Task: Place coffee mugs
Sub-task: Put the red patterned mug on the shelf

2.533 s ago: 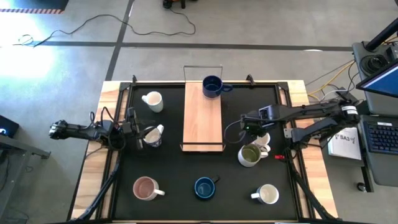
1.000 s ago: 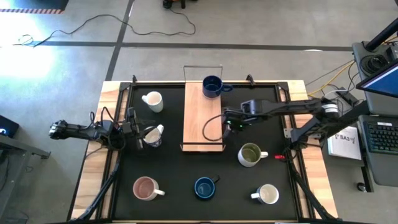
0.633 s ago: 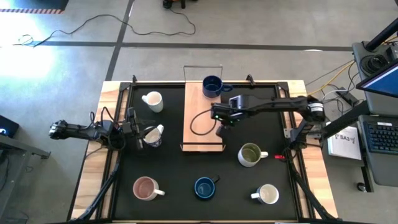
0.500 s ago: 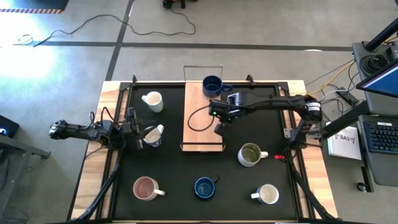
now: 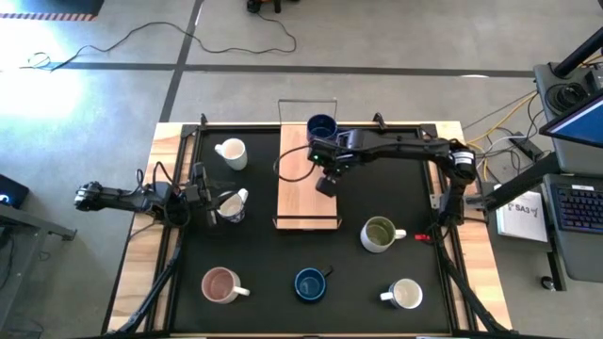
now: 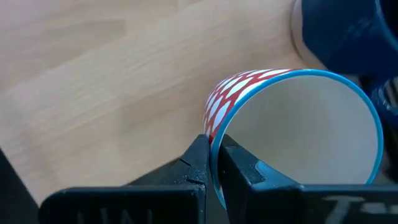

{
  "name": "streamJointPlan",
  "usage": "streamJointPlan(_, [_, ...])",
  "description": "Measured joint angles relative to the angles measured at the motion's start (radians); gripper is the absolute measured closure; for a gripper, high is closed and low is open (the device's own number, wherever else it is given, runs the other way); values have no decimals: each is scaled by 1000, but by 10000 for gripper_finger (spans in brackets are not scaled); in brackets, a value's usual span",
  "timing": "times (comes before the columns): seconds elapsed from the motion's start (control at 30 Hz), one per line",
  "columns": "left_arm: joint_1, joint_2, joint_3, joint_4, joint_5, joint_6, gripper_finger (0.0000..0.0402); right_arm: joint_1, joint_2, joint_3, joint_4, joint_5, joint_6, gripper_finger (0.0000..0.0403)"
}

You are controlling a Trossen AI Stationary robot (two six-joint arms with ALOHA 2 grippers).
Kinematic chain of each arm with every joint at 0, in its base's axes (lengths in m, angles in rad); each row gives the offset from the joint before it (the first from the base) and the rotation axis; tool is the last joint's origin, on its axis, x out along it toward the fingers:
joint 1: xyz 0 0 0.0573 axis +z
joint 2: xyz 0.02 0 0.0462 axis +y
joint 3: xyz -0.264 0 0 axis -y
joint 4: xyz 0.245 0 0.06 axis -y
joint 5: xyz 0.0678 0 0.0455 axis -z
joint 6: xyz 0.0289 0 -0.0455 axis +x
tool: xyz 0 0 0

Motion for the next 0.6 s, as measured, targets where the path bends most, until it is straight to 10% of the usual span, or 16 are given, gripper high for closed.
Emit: streamJointPlan(0.6, [0,0,0,0,0,0,301,-62,79,89,8,2,-96,390])
